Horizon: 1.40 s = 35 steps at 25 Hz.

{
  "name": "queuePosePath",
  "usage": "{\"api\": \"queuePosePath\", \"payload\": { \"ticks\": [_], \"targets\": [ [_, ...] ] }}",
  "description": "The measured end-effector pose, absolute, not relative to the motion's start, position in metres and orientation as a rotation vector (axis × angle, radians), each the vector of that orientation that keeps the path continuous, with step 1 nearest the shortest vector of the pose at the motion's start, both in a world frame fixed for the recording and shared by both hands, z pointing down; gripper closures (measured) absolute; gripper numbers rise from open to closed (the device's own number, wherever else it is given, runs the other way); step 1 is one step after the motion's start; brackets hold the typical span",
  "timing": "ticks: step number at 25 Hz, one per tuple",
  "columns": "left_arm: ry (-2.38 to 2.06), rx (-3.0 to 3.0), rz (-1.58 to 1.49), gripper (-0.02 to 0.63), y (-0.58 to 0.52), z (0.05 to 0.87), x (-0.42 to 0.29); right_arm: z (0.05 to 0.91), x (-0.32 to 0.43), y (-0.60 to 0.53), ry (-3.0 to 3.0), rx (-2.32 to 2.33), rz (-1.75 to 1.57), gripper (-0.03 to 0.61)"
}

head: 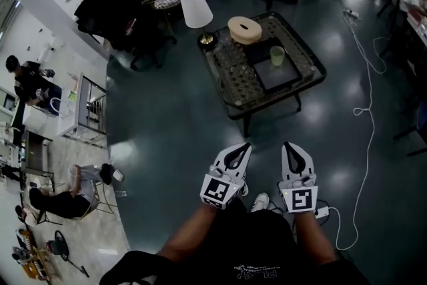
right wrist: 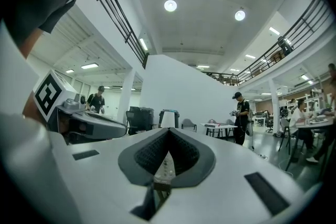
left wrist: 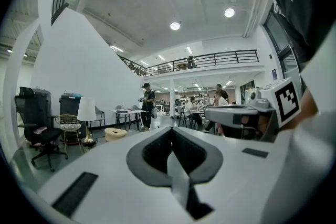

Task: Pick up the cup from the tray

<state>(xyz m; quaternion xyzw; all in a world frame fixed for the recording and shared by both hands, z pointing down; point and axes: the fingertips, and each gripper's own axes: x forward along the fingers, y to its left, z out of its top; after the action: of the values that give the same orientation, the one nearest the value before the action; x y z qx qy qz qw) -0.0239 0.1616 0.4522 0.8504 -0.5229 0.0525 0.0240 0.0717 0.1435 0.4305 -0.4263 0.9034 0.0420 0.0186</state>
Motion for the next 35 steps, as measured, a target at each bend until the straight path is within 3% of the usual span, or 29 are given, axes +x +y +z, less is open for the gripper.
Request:
{"api": "queuePosePath", "payload": {
  "ticks": [35],
  "targets": [
    [-1.450,2.719,0.089,0.606,-0.030,0.456,-0.135,0.426,-0.052,-0.023,2.852,-1.447,0.200,0.569]
  ]
}}
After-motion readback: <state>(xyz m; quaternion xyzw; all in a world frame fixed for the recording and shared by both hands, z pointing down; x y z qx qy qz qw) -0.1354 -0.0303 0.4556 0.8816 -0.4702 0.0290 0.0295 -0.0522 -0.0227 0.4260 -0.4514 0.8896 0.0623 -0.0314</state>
